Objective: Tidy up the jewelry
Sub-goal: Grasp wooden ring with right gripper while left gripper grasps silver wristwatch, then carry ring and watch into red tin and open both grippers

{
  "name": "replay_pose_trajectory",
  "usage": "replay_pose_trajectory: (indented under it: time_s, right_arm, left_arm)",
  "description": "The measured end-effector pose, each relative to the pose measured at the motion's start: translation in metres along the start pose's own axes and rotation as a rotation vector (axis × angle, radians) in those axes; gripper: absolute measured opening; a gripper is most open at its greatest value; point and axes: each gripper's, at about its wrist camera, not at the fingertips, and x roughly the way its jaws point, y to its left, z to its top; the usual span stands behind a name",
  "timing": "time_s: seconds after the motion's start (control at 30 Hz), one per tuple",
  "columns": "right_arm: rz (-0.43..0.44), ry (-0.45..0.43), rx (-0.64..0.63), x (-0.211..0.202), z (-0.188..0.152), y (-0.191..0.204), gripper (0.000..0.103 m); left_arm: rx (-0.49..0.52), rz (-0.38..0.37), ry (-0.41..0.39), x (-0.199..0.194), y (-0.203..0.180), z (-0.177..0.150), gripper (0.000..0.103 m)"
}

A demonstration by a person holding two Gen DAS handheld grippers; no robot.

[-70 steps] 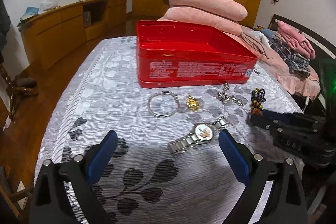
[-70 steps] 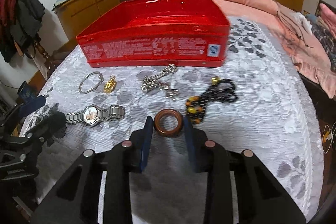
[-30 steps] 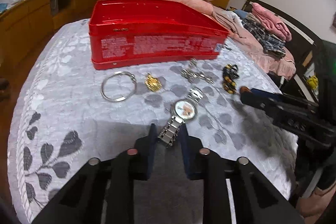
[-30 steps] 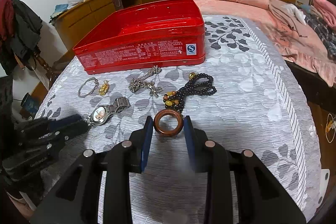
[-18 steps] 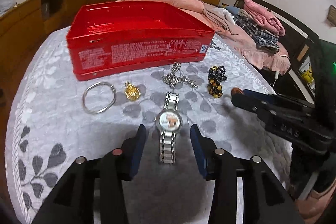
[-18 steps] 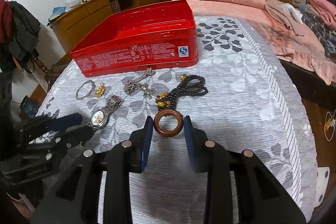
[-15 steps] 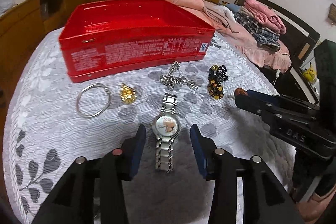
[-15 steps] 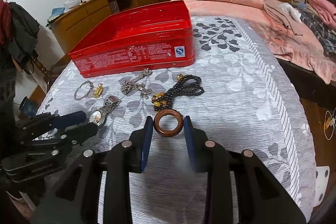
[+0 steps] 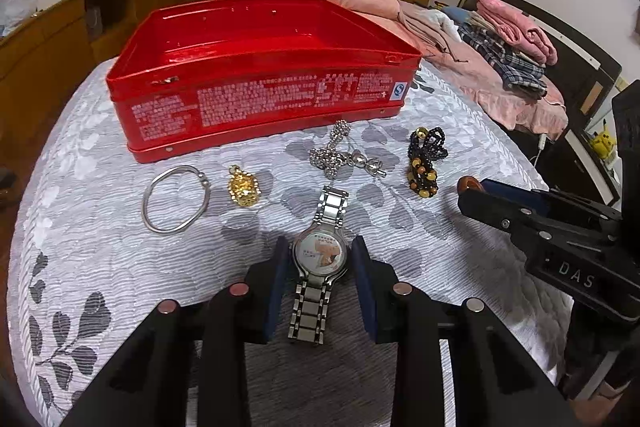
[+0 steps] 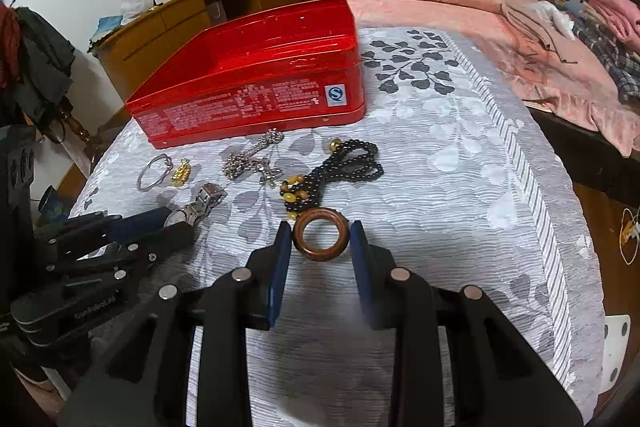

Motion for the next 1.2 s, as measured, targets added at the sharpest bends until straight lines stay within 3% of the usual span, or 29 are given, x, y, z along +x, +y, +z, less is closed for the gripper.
replay_pose_trajectory:
  time_s: [0.43, 1.2]
  right_arm:
    - [0.01, -0.007, -0.032, -0.003, 0.002, 0.014, 0.029]
    - [0.017, -0.056, -0.077, -0.018, 0.014, 0.031, 0.029]
  left_arm:
    - [-0.023, 0.076, -0.071, -0.024, 0.004, -0.001, 0.032]
    - [-0.061, 0.094, -0.179, -0.055, 0.012, 0.011, 0.032]
